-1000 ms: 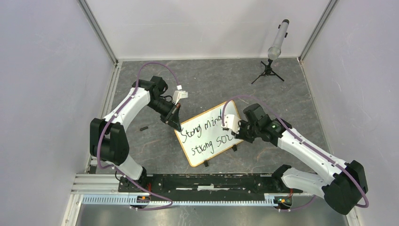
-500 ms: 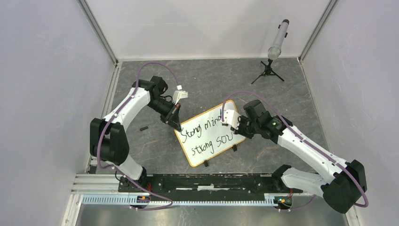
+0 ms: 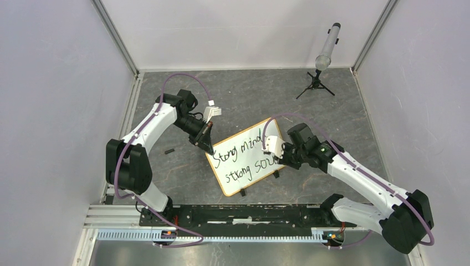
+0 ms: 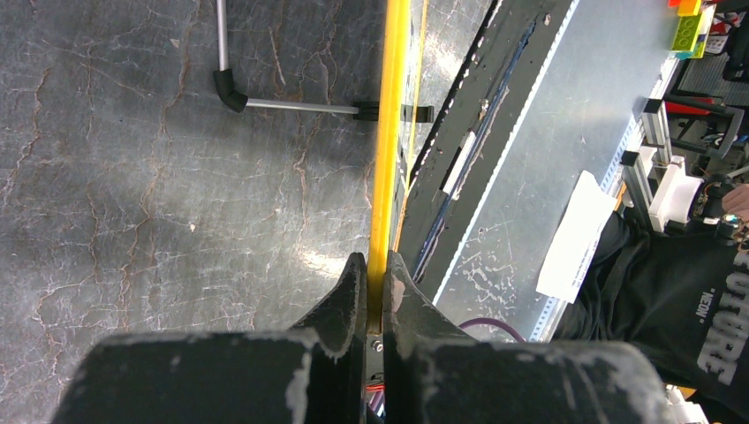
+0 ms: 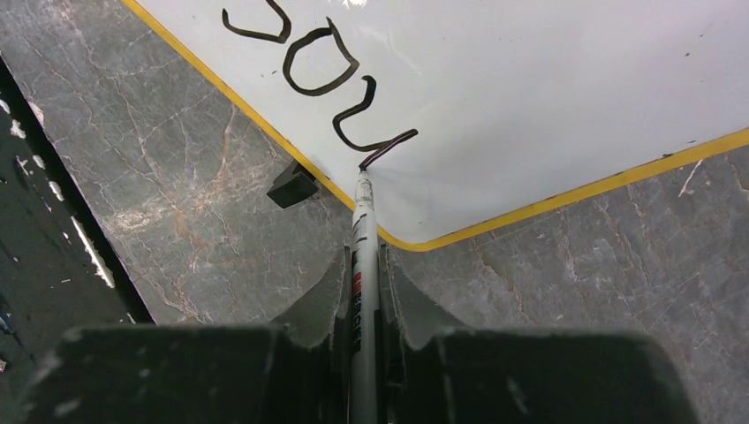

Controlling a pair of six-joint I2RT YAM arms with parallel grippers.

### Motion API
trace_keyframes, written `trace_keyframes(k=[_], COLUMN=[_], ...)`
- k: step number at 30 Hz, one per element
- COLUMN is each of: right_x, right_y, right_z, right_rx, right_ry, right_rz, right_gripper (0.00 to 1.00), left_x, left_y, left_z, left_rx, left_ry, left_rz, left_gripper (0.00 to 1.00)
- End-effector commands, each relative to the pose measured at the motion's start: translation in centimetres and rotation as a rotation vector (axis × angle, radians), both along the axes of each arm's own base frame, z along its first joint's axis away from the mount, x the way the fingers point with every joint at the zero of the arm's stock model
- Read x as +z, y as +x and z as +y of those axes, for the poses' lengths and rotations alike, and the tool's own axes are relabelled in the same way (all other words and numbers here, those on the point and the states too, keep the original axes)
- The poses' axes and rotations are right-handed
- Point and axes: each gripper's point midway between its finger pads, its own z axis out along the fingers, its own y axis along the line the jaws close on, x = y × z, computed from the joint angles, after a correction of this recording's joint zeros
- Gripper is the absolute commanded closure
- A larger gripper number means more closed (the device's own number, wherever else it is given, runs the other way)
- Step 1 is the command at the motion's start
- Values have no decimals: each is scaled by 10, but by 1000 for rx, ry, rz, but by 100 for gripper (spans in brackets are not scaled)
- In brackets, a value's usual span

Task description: Write a sentence on the whiteboard

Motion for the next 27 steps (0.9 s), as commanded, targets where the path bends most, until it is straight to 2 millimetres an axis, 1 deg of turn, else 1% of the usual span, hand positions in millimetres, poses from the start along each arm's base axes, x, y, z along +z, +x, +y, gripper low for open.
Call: trace_keyframes(k=[1,5,10,14,22,24,27], right_x=[-1,16,48,60,66,64,57], right_y=[8,16,24,30,48,50,47], right_z=[-2,-1,10,14,13,12,13], right_rx=[1,-7,5,3,-46,-51,-44], right_ry=[-10,-6,46,59,43,40,36], right_rz=[-45,-84,-116,-139,-195,-196,-177], right_gripper=[100,100,100,100,100,100,100], left_x=[-11,-11,-10,-10,-11,-11,-12], left_y=[18,18,19,18,17,17,17], left_z=[6,6,5,6,7,7,7], left_rx=[-2,0,0,0,1,1,0], left_ry=[64,62,59,59,64,66,67], left_rz=[-86,-85,-83,-87,-86,-86,-85], left_gripper=[98,98,98,98,98,98,98])
